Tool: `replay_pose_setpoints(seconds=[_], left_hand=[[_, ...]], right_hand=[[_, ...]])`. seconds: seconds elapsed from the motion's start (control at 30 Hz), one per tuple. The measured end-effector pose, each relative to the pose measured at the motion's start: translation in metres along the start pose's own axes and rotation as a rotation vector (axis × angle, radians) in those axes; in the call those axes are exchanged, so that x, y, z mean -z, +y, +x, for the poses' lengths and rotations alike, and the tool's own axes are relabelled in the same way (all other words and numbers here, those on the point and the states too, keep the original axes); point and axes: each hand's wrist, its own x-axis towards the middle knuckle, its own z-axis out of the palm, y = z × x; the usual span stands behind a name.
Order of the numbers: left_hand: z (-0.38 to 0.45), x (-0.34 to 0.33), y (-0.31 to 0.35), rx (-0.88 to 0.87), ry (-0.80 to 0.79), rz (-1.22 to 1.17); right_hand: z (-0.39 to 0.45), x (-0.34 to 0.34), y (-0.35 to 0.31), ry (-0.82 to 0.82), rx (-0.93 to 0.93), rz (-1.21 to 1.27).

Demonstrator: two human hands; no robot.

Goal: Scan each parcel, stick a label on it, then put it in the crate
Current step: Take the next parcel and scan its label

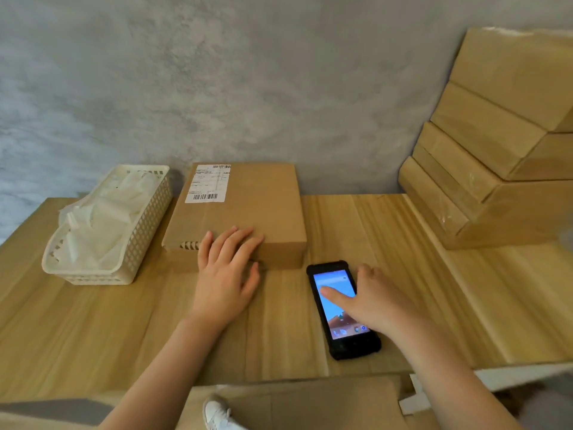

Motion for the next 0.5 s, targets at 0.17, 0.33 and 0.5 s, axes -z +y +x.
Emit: replay_pose_setpoints(seconds=[0.17,0.33,0.5], left_hand=[[-0.003,-0.001,-0.001,-0.024,0.028,0.037],[-0.004,-0.002,-0.001,-0.036,0.003,0.062],[-0.005,-0.001,-0.001,-0.043,-0.005,0.057]], right_hand=[[-0.022,-0.02,0.0,-0.01,0.016,-0.035],[-0.025,-0.022,-0.007,0.063,0.037,-0.063],[-0.025,-0.029,-0.008,0.123,0.008,-0.001]])
